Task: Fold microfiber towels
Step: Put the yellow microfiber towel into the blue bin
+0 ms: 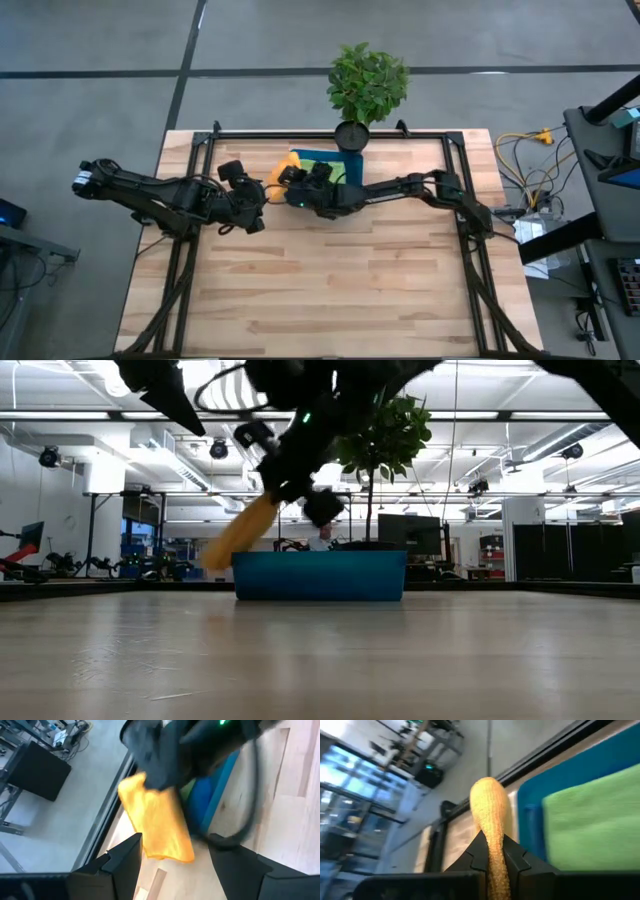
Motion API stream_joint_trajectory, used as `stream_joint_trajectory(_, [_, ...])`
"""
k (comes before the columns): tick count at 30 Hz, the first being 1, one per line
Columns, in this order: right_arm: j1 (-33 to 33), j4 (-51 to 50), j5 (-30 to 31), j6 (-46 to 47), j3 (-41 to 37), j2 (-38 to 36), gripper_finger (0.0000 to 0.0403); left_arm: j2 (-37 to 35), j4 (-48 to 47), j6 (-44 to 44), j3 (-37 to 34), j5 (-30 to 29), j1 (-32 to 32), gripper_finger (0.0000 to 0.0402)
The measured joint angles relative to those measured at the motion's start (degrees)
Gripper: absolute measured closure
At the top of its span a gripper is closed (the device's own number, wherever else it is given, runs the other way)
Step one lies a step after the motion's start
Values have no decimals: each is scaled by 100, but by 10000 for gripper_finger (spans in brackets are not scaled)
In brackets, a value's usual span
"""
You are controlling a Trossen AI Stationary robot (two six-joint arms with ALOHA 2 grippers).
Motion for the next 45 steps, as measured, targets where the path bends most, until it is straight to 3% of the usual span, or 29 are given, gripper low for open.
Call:
stream_joint_trajectory(5, [66, -1407, 155, 386, 2, -323, 392, 5, 27, 7, -17, -8, 25, 187])
stream_joint_trajectory(9, [115, -1961, 198, 492, -12, -340, 392, 5, 48, 31, -91, -27, 62, 187])
stream_joint_trajectory(20, [198, -3958, 198, 1851, -11, -357, 392, 10, 93, -4, -248, -24, 67, 187])
stream_joint_trajectory(30, [195, -4312, 40, 1607, -22, -355, 392, 10, 378, 26, -262, -20, 67, 187])
stream_joint_trajectory(37, [198, -4986, 19, 1973, -35, -355, 392, 10, 397, 28, -262, -20, 67, 187])
stream_joint_trajectory(45, [195, -5074, -214, 2129, -84, -355, 392, 10, 506, 32, -282, -20, 67, 187])
